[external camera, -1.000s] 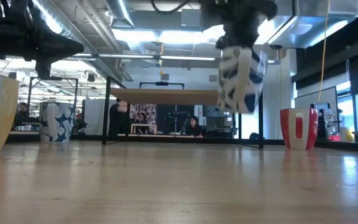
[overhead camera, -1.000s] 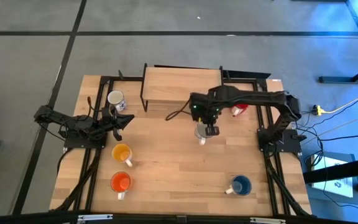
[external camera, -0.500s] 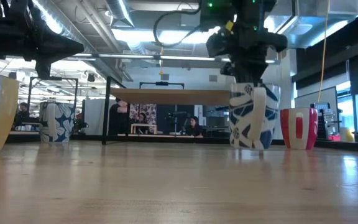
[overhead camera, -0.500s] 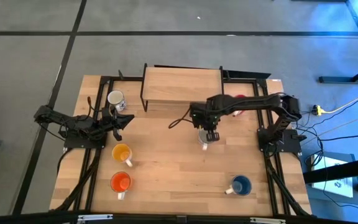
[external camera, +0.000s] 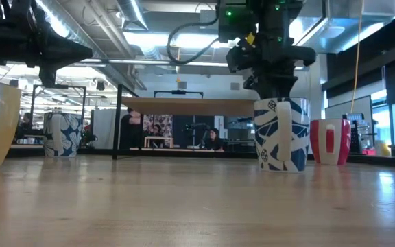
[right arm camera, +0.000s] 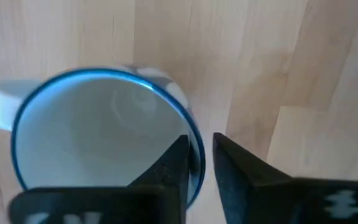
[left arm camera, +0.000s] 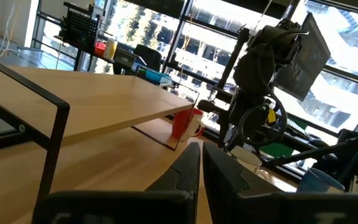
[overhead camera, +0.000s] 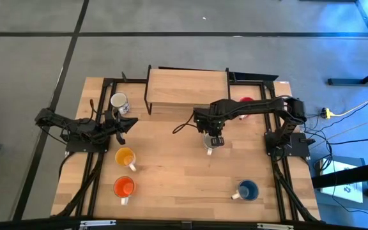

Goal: Place coffee mugs
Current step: Put the blue patterned mug on the shelf

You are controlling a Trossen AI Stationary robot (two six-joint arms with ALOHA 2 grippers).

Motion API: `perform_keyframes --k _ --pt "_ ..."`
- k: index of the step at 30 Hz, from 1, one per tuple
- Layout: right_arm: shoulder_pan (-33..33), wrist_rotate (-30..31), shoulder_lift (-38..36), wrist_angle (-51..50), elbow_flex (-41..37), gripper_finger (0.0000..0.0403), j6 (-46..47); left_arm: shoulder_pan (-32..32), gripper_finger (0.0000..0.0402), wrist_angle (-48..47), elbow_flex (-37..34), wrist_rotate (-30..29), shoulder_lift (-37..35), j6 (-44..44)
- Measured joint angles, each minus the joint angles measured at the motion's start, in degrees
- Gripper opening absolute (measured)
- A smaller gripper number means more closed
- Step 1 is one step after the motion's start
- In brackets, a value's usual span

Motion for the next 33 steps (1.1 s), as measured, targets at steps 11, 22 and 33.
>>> perform_keyframes --k 11,22,33 --pt "4.8 -4.9 -6.4 -11.0 10.2 0.0155 11.7 0.0 0.0014 0.0 0.0 0.0 0.0 0.0" --pt "16.9 2.3 -7.9 -1.9 1.1 0.0165 20.4 0.0 0.0014 0.0 0.0 0.0 0.0 0.0" --pt "16.4 4.1 -7.9 8.2 -9.4 0.0165 27.5 0.0 0.0014 0.0 0.0 0.0 0.0 0.0"
